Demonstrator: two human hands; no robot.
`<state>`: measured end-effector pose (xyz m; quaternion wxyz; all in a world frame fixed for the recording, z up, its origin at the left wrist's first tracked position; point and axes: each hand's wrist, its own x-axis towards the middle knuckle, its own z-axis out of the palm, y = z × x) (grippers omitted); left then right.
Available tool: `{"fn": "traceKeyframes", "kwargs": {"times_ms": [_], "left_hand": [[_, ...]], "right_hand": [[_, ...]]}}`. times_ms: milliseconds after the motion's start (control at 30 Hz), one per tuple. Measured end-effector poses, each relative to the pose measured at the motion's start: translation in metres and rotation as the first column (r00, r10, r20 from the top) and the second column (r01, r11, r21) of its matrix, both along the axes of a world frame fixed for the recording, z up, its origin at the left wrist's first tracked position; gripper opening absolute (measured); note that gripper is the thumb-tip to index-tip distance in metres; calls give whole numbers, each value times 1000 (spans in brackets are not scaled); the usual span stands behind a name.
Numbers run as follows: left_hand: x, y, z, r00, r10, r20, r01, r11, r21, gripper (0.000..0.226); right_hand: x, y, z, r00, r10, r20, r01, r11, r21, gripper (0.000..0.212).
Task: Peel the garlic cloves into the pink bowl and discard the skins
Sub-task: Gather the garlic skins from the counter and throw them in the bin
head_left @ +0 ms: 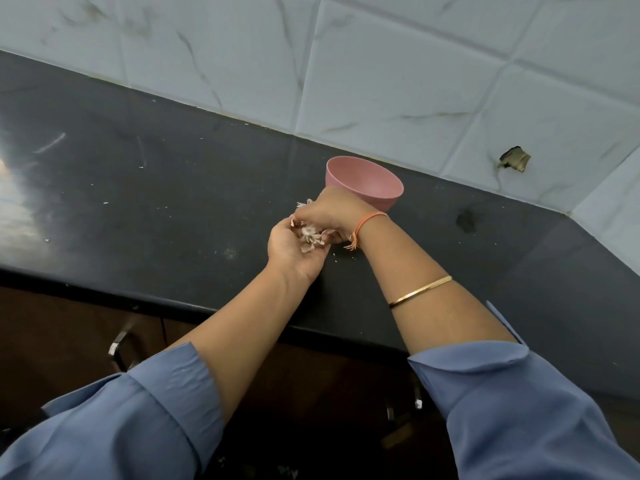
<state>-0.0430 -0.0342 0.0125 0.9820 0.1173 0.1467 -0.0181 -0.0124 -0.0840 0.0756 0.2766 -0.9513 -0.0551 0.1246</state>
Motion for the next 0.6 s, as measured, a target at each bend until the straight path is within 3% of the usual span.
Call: {"fn": "traceKeyframes", "kwargs": {"times_ms": [133,367,467,600], "left_hand": [[-2,2,5,999,-17,-37,15,999,-46,33],[1,7,4,1000,-22,-5,22,993,-112,38],[0,7,1,1000,-22,-15,20,990,-142,33],[-6,8,4,998,-54,-31,51,996,-75,32]], "right_hand": [[0,7,2,1000,26,15,-25,999,-44,16],[-12,0,27,995,19,-96,-8,993,114,17],[-14,-4,40,995,15,-96,3,983,182,9],[-11,-7,41,998,32,-52,-28,995,92,6]]}}
